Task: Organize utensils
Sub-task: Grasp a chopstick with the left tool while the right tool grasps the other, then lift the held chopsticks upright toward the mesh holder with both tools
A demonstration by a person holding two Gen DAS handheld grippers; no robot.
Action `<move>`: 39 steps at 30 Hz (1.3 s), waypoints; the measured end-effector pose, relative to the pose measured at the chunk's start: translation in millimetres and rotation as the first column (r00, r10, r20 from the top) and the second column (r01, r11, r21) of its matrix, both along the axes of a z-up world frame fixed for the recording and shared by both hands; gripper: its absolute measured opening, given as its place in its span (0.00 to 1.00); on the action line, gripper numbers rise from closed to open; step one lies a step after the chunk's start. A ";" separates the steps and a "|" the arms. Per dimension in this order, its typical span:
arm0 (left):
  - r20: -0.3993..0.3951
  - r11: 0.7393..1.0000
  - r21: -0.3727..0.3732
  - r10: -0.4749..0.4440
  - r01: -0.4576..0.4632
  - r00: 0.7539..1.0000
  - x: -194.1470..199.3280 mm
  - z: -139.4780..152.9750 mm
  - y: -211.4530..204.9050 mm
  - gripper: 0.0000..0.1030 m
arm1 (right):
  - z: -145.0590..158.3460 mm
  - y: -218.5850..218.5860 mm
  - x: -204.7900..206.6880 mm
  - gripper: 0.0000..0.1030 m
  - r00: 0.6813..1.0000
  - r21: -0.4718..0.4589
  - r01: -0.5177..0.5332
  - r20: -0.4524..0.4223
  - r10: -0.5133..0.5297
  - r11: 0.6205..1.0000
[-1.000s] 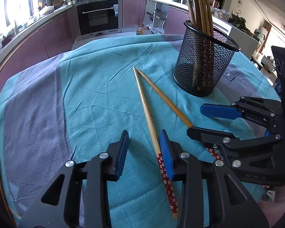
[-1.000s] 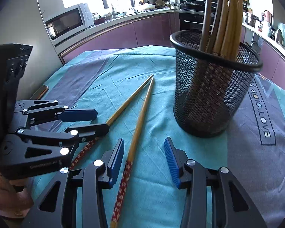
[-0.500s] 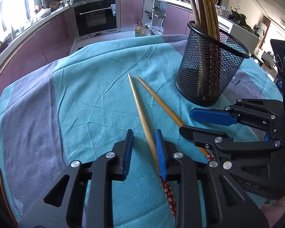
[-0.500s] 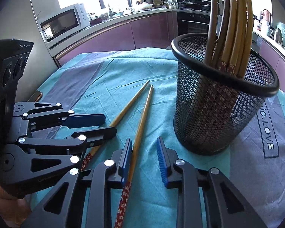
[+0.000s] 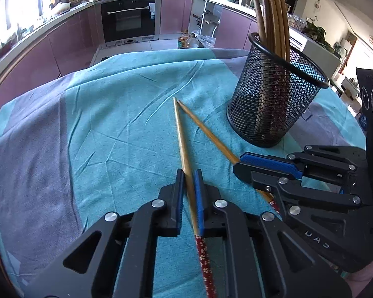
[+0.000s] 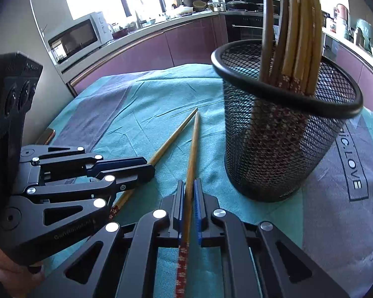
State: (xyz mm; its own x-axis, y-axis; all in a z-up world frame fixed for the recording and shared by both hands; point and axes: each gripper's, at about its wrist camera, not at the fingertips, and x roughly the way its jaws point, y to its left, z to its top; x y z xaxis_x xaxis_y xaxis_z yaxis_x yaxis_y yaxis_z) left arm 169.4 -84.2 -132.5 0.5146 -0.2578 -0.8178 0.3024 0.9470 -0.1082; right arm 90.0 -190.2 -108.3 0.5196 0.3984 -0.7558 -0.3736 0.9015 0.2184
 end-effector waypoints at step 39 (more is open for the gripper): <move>0.045 1.000 0.009 -0.007 0.007 0.999 -5.1 10.5 -6.1 0.07 | 12.9 -6.7 -12.1 0.05 0.999 0.076 -0.037 0.017 0.036 0.996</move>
